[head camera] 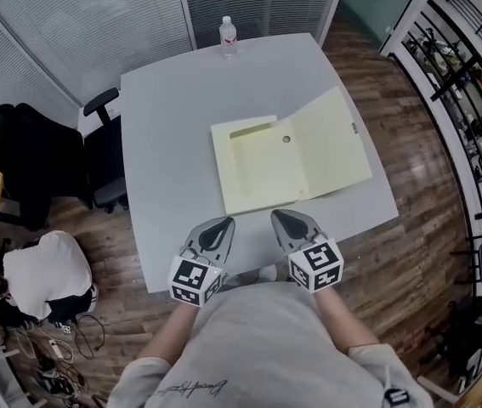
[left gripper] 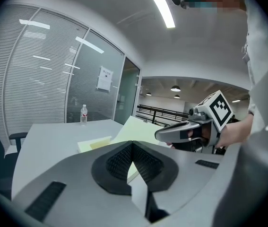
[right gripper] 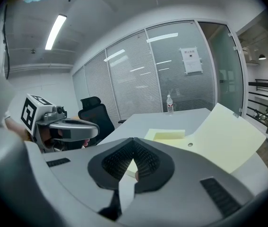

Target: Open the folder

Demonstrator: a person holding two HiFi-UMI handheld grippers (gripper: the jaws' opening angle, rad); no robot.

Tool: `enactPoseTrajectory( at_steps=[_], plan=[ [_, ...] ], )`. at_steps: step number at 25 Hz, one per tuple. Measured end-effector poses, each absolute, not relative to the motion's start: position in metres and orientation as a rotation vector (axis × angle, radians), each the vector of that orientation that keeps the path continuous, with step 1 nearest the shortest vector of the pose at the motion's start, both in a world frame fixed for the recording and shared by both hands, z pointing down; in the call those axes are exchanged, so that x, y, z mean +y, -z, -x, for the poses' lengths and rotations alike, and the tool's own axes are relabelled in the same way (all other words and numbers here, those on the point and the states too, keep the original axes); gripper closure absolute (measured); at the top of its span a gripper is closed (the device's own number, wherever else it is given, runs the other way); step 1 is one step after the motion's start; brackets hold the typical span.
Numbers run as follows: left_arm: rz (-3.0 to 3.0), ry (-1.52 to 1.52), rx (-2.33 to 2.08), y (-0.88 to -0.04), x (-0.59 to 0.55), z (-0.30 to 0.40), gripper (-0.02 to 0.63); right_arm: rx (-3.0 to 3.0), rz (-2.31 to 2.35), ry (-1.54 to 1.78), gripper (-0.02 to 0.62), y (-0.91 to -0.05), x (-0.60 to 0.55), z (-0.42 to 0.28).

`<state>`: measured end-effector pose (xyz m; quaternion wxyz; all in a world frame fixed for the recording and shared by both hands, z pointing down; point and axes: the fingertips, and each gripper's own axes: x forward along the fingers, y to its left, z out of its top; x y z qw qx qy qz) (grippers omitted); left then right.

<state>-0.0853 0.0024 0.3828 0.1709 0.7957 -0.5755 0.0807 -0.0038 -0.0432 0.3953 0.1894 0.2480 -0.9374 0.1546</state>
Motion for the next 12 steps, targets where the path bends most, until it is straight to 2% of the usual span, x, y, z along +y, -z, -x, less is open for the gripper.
enactPoseTrajectory(
  at_steps=[12],
  plan=[
    [-2.262, -0.205, -1.663, -0.373, 0.0, 0.086, 0.598, -2.665, -0.633, -0.437, 0.572, -0.389, -0.039, 0.018]
  ],
)
